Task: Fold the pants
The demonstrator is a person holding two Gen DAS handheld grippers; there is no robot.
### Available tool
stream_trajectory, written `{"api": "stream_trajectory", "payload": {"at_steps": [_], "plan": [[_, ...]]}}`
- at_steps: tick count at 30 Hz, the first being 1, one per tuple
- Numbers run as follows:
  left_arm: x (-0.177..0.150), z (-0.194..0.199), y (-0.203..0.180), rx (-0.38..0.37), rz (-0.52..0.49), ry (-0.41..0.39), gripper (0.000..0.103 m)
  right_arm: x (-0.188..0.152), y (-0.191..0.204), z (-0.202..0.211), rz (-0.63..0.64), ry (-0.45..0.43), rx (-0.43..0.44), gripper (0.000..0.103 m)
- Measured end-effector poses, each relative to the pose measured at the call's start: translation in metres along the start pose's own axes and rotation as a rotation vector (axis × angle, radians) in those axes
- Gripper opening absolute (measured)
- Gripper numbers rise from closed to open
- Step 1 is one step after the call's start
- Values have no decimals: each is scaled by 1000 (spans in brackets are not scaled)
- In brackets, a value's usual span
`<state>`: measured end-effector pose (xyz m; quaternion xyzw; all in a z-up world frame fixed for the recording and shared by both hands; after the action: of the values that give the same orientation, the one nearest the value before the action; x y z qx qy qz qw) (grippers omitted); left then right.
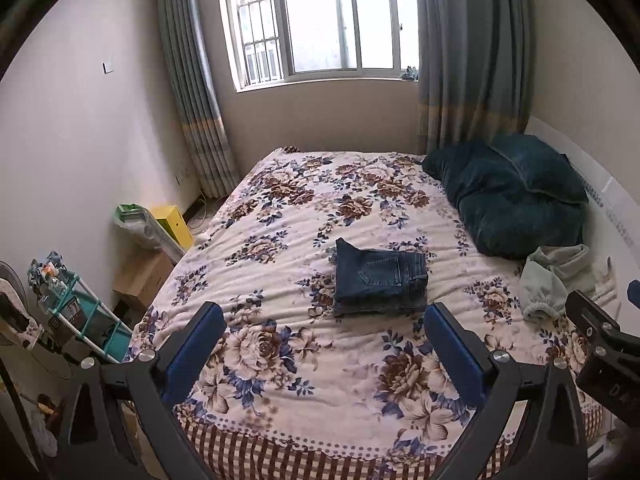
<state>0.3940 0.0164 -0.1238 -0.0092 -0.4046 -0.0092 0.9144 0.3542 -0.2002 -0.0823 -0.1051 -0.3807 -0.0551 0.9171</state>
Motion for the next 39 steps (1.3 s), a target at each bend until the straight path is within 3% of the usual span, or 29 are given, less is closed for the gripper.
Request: {"api": "stream_trajectory", "payload": {"at_steps": [39], "plan": [[5, 14, -2, -10, -5, -31, 103, 10, 9, 22, -27, -29, -3, 103]]}}
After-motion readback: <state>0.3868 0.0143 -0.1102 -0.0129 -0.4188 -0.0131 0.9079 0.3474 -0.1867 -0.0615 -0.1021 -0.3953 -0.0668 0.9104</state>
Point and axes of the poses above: each gripper's, at about its wrist camera, not at the fingertips, and z roughly against the way its jaws point, y to its left, x to its top, the point moved 8 cm from there along -z, roughly the way its jaws point, and after that the axes turned 8 degrees about -x, right-handed, at the moved point
